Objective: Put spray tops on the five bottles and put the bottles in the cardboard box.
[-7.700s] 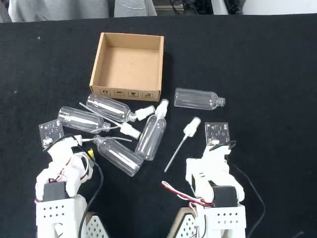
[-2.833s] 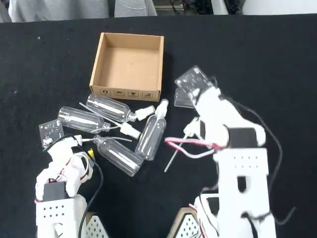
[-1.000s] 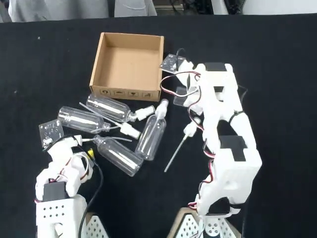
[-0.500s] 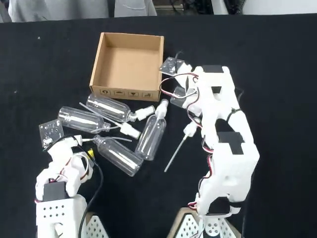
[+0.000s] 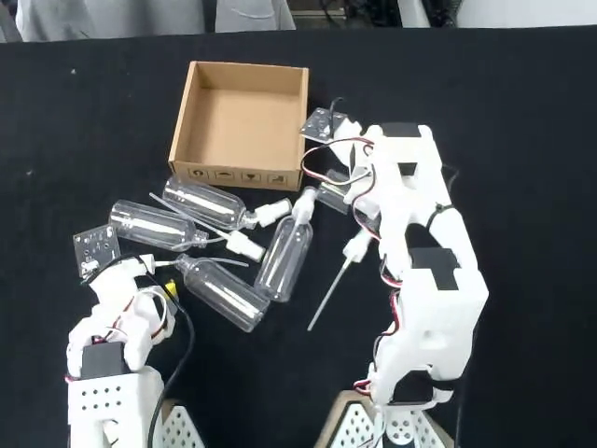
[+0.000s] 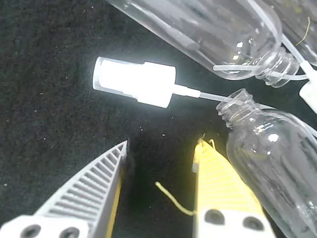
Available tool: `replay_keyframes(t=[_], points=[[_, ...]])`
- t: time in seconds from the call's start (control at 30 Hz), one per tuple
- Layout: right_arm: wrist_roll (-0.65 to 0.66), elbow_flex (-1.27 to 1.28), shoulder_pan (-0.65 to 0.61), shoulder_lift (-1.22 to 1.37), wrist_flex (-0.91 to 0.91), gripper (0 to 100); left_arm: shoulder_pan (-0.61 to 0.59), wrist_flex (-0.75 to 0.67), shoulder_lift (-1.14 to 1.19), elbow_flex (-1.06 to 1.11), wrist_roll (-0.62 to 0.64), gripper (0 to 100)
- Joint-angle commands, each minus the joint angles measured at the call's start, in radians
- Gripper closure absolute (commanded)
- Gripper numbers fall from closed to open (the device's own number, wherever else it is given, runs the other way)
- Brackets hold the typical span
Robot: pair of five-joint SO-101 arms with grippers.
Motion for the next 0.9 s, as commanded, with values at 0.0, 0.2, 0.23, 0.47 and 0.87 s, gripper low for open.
replay_keyframes(t=[0.0,0.2,0.23,0.47,0.87], points=[[0.006,-0.065,0.032,-0.019,-0.014,96.6,-0.008,0.005,-0.012,0.025,-0.002,80],[0.006,-0.054,0.074,-0.081,0.008,96.7,-0.008,0.005,-0.012,0.025,-0.002,80],[0.006,-0.058,0.080,-0.094,0.023,96.7,-0.008,0.005,-0.012,0.025,-0.002,80],[0.006,-0.054,0.117,-0.156,0.109,96.6,-0.008,0.005,-0.012,0.025,-0.002,80],[0.006,-0.054,0.126,-0.248,0.269,96.7,-0.008,0.005,-0.012,0.025,-0.002,80]])
